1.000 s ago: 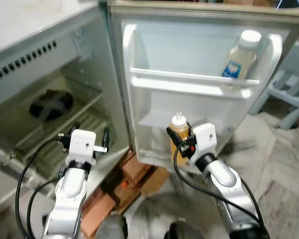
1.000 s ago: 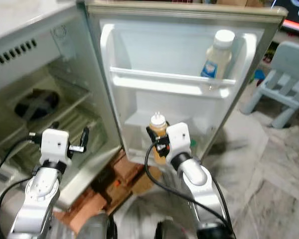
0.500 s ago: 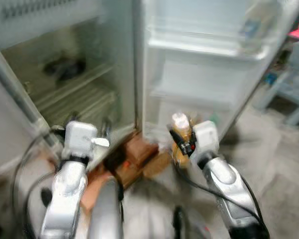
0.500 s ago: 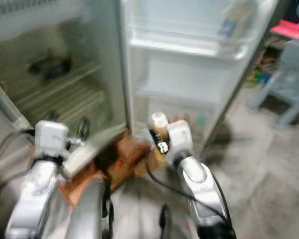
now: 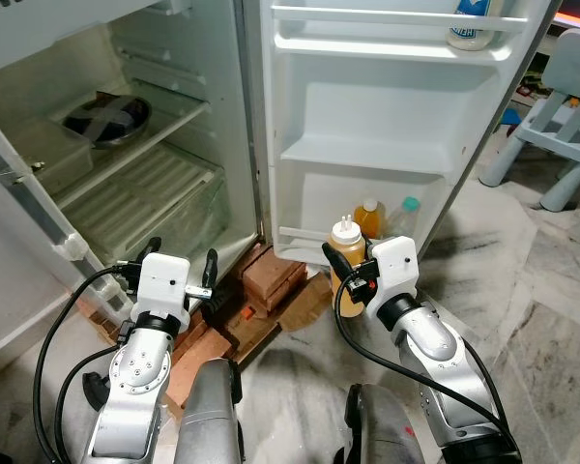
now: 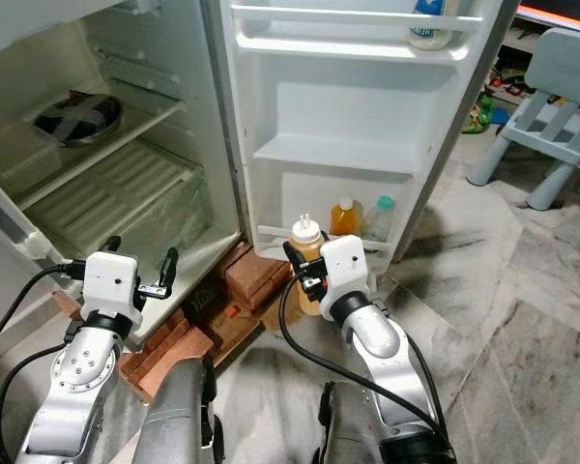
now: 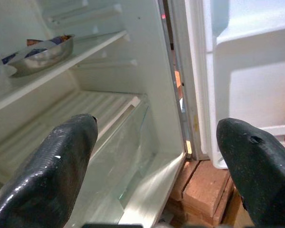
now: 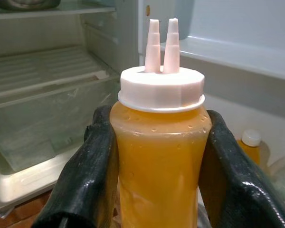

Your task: Restocking fridge

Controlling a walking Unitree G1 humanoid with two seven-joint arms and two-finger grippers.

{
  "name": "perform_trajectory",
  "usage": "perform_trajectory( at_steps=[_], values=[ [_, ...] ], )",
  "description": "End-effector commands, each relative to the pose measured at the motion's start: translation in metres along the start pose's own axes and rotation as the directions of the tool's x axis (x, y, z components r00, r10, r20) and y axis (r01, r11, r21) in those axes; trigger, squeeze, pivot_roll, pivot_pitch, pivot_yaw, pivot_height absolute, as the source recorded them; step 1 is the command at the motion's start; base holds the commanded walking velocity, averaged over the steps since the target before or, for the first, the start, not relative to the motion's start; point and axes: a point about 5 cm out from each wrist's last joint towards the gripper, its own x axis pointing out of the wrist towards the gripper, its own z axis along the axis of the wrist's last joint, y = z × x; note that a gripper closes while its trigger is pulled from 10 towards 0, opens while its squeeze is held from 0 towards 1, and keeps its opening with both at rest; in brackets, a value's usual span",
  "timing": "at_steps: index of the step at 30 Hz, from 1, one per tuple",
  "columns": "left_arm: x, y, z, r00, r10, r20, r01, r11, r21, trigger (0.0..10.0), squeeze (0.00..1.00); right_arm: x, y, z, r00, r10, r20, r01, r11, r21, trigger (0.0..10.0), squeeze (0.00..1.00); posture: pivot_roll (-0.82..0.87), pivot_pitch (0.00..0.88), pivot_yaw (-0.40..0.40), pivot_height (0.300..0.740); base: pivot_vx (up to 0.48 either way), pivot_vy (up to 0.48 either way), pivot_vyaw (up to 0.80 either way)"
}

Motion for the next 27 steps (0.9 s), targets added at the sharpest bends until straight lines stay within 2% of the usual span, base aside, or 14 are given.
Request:
perform_trajectory(
  at_steps=[1, 27],
  values=[
    [0.0007, 0.0014, 0.0043, 1.000, -0.001, 0.022, 0.001, 1.000, 0.001, 10.0, 0.00, 0.0026, -0.0016, 0.0050, 1.000, -0.003, 0.026, 0.003, 1.000, -0.011, 10.0, 0.00, 0.07, 0.089, -0.010, 0.630, 0.326, 0.000, 0.00],
    [0.0035, -0.0007, 0.0052, 1.000, -0.010, 0.029, 0.010, 1.000, -0.003, 10.0, 0.00, 0.0042, -0.0028, 0.0029, 1.000, -0.006, 0.025, 0.007, 0.999, -0.033, 10.0, 0.00, 0.07, 0.086, -0.010, 0.630, 0.325, 0.000, 0.00]
  ],
)
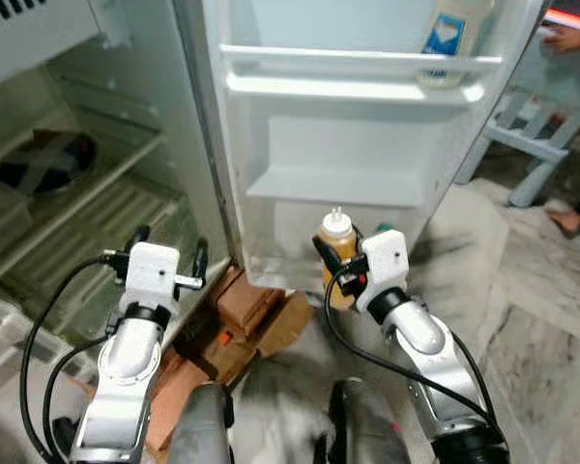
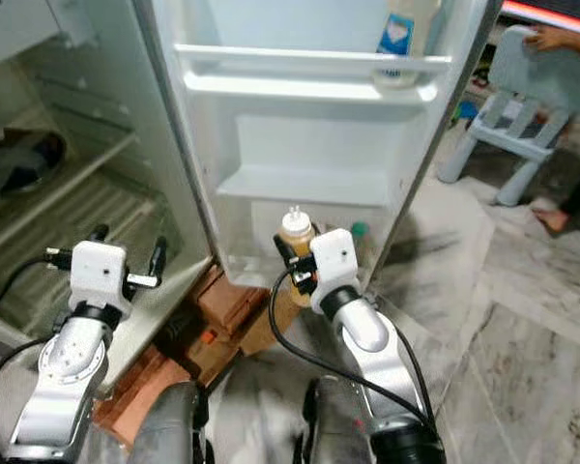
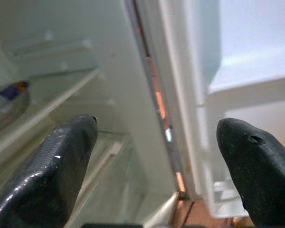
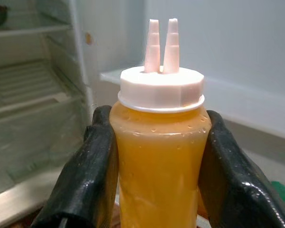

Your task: Restocking fridge

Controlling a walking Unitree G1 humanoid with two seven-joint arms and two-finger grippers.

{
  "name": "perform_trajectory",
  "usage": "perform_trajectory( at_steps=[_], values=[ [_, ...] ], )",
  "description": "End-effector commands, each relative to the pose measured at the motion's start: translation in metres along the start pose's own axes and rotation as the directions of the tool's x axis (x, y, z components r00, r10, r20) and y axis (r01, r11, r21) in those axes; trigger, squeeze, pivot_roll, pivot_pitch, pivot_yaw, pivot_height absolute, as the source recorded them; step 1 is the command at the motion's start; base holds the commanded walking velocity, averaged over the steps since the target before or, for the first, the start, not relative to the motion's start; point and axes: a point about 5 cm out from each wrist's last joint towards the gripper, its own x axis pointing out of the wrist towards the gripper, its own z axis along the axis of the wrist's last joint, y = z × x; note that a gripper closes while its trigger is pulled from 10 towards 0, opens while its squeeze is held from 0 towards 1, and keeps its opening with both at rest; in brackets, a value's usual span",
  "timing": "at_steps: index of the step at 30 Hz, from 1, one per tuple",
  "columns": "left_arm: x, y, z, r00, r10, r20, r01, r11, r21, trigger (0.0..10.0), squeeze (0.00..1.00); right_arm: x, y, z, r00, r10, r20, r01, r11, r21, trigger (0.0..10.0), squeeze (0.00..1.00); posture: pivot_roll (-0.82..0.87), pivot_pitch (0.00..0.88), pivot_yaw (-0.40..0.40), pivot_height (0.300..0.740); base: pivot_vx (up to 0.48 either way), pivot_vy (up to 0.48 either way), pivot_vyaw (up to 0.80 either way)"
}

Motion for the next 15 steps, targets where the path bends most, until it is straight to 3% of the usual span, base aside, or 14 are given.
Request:
perform_trajectory(
  at_steps=[1, 11, 15],
  values=[
    [-0.0011, -0.0047, 0.0003, 1.000, -0.020, -0.001, 0.020, 1.000, -0.005, 10.0, 0.00, -0.0024, -0.0060, -0.0007, 1.000, -0.023, 0.000, 0.023, 1.000, -0.005, 10.0, 0.00, 0.07, 0.086, -0.010, 0.630, 0.319, 0.000, 0.00],
    [-0.0005, -0.0048, 0.0000, 1.000, -0.020, -0.004, 0.020, 1.000, -0.006, 10.0, 0.00, -0.0023, -0.0052, -0.0012, 1.000, -0.019, -0.002, 0.019, 1.000, -0.008, 10.0, 0.00, 0.07, 0.087, -0.011, 0.630, 0.308, 0.000, 0.00],
    [-0.0006, -0.0047, -0.0010, 1.000, -0.016, -0.012, 0.016, 1.000, -0.003, 10.0, 0.00, -0.0026, -0.0052, -0.0020, 1.000, -0.017, -0.005, 0.017, 1.000, -0.008, 10.0, 0.00, 0.07, 0.087, -0.011, 0.630, 0.120, 0.000, 0.00]
  ],
)
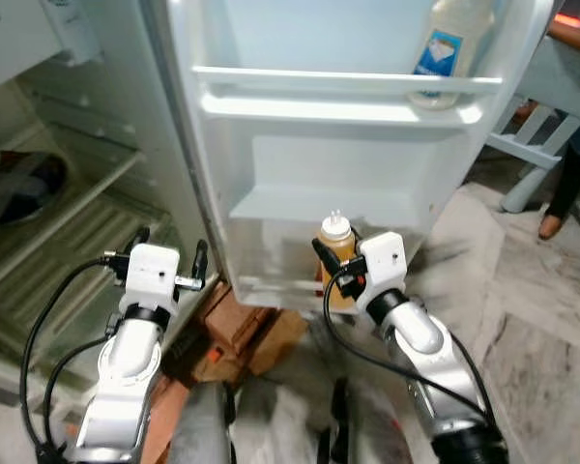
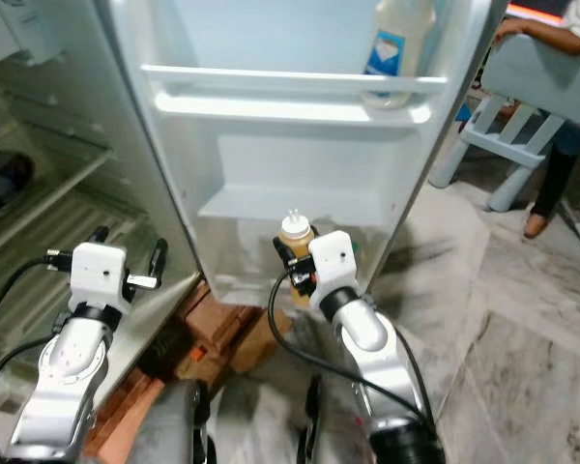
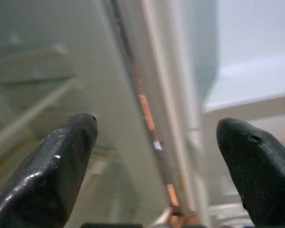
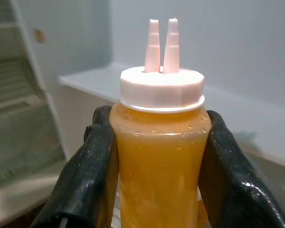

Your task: Restocking fridge

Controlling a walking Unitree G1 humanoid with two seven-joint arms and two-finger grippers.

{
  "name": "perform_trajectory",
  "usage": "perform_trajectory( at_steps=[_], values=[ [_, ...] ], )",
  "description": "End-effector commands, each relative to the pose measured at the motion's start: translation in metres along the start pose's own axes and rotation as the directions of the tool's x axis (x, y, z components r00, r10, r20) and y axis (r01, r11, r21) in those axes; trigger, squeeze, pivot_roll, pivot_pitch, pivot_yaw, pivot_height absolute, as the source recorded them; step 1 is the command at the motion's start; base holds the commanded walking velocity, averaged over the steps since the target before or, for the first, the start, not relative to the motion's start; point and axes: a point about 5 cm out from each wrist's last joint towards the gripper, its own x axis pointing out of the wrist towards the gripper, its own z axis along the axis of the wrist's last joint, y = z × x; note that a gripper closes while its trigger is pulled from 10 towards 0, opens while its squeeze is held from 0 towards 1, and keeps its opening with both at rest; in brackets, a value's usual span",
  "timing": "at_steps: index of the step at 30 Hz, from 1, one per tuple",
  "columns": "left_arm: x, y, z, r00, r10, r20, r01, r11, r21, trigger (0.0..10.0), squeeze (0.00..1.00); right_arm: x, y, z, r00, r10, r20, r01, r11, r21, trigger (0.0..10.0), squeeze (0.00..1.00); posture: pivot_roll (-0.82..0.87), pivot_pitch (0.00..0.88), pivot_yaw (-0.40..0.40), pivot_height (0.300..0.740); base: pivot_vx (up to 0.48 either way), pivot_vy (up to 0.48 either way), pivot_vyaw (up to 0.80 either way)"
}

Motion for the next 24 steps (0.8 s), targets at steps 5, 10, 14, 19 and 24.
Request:
perform_trajectory(
  at_steps=[5, 10, 14, 19, 24],
  values=[
    [-0.0010, -0.0020, -0.0001, 1.000, -0.009, -0.008, 0.009, 1.000, 0.002, 10.0, 0.00, -0.0017, -0.0041, 0.0021, 1.000, -0.010, 0.010, 0.010, 1.000, -0.002, 10.0, 0.00, 0.07, 0.088, -0.012, 0.630, 0.000, 0.000, 0.00],
    [-0.0012, -0.0007, -0.0004, 1.000, 0.011, -0.013, -0.011, 1.000, 0.011, 10.0, 0.00, -0.0011, -0.0021, 0.0013, 1.000, 0.011, 0.007, -0.011, 1.000, 0.005, 10.0, 0.00, 0.07, 0.088, -0.014, 0.630, 0.000, 0.000, 0.00],
    [-0.0010, 0.0008, -0.0014, 0.999, 0.028, -0.024, -0.027, 1.000, 0.016, 10.0, 0.00, -0.0008, -0.0016, 0.0015, 1.000, 0.022, 0.008, -0.022, 1.000, 0.010, 10.0, 0.00, 0.07, 0.089, -0.016, 0.630, 0.000, 0.000, 0.00],
    [-0.0003, 0.0013, -0.0023, 0.999, 0.034, -0.033, -0.034, 0.999, 0.010, 10.0, 0.00, -0.0004, -0.0007, 0.0022, 0.999, 0.034, 0.010, -0.034, 0.999, 0.011, 10.0, 0.00, 0.07, 0.090, -0.016, 0.630, 0.000, 0.051, 0.00],
    [0.0002, 0.0008, -0.0020, 0.999, 0.031, -0.030, -0.031, 0.999, 0.013, 10.0, 0.00, -0.0004, 0.0014, 0.0030, 0.998, 0.055, 0.017, -0.055, 0.998, -0.017, 10.0, 0.00, 0.07, 0.090, -0.017, 0.630, 0.000, 0.051, 0.16]
  ],
)
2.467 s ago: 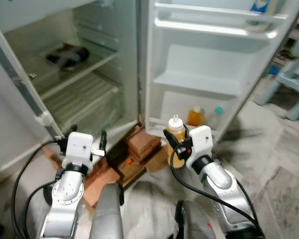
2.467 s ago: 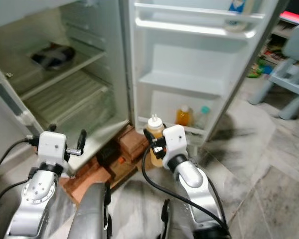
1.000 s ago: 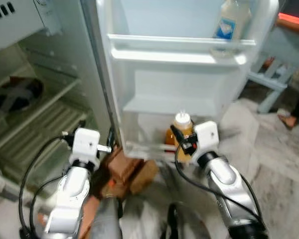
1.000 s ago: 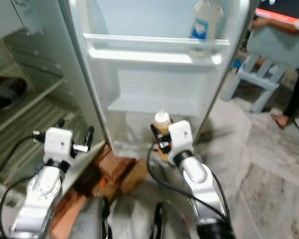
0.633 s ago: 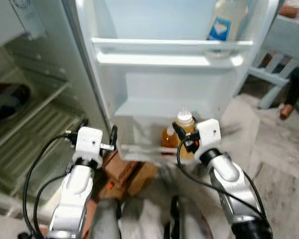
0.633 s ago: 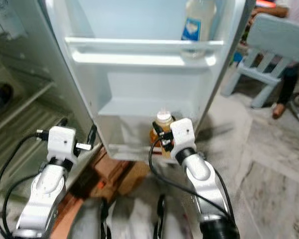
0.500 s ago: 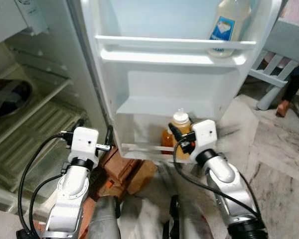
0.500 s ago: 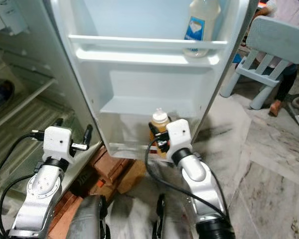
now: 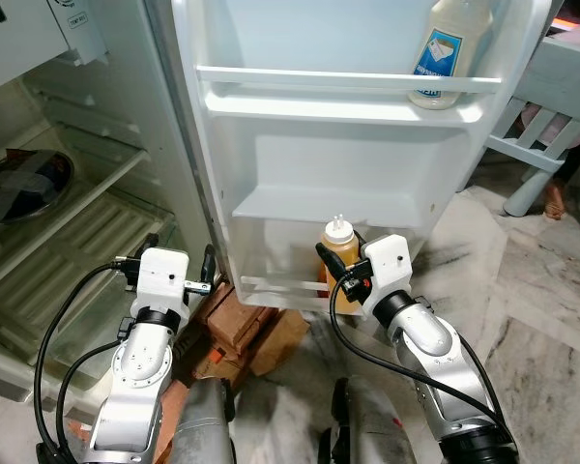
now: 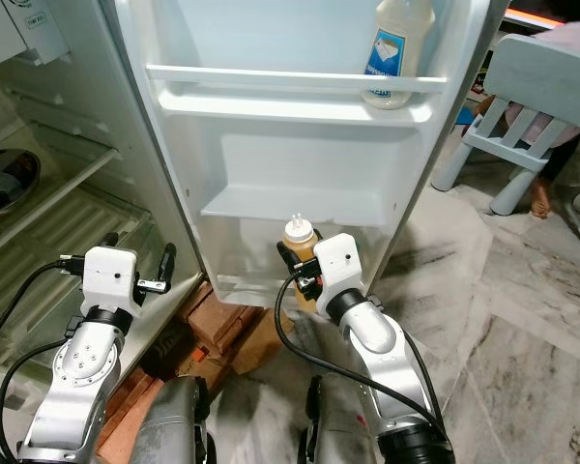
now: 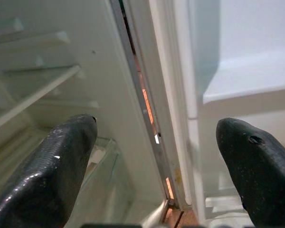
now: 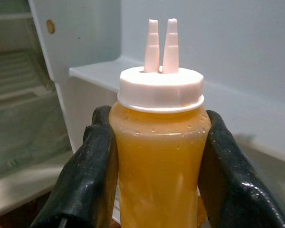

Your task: Restocking fridge

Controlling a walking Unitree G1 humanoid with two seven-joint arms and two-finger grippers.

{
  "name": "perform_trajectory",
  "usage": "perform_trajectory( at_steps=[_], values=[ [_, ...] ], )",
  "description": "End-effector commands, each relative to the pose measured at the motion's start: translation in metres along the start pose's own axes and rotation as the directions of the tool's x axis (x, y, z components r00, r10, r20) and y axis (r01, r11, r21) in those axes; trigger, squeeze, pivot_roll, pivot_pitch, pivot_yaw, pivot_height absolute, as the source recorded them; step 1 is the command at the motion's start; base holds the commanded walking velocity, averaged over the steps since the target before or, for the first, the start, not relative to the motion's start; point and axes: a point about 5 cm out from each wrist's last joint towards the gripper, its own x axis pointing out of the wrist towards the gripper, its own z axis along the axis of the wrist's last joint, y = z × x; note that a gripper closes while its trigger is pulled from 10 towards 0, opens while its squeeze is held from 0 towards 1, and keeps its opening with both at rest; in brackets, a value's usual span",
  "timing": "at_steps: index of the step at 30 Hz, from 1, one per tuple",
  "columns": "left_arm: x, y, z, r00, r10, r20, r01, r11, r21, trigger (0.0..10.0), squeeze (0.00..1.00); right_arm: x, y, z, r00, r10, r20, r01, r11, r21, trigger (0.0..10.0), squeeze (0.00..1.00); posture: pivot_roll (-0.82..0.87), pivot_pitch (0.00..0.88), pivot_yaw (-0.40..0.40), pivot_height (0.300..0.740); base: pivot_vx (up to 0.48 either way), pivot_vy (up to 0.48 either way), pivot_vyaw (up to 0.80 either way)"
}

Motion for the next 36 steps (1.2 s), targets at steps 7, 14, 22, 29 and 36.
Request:
perform_trajectory(
  at_steps=[7, 14, 22, 29, 36],
  values=[
    [0.000, 0.003, -0.001, 1.000, 0.014, -0.006, -0.014, 1.000, 0.018, 10.0, 0.00, 0.003, 0.001, 0.006, 1.000, 0.012, 0.029, -0.011, 1.000, -0.014, 10.0, 0.00, 0.07, 0.087, -0.019, 0.630, 0.000, 0.000, 0.80],
    [0.000, 0.002, -0.001, 1.000, 0.014, -0.006, -0.014, 1.000, 0.021, 10.0, 0.00, 0.005, -0.002, 0.006, 0.999, -0.010, 0.034, 0.011, 1.000, -0.008, 10.0, 0.00, 0.08, 0.086, -0.023, 0.630, 0.000, 0.000, 0.31],
    [0.000, 0.002, 0.000, 1.000, 0.013, -0.006, -0.013, 1.000, 0.022, 10.0, 0.00, 0.007, -0.006, 0.005, 0.999, -0.039, 0.024, 0.040, 0.999, -0.016, 10.0, 0.00, 0.08, 0.085, -0.024, 0.612, 0.000, 0.000, 0.00],
    [0.001, 0.002, 0.000, 1.000, 0.013, -0.004, -0.013, 1.000, 0.025, 10.0, 0.00, 0.007, -0.007, 0.004, 0.998, -0.051, 0.025, 0.052, 0.999, -0.017, 10.0, 0.00, 0.08, 0.087, -0.021, 0.562, 0.000, 0.000, 0.00],
    [0.001, 0.002, 0.001, 1.000, 0.007, 0.001, -0.007, 1.000, 0.024, 10.0, 0.00, 0.008, -0.008, 0.004, 0.997, -0.073, 0.031, 0.073, 0.997, -0.022, 10.0, 0.00, 0.08, 0.090, -0.020, 0.552, 0.000, 0.000, 0.00]
  ],
)
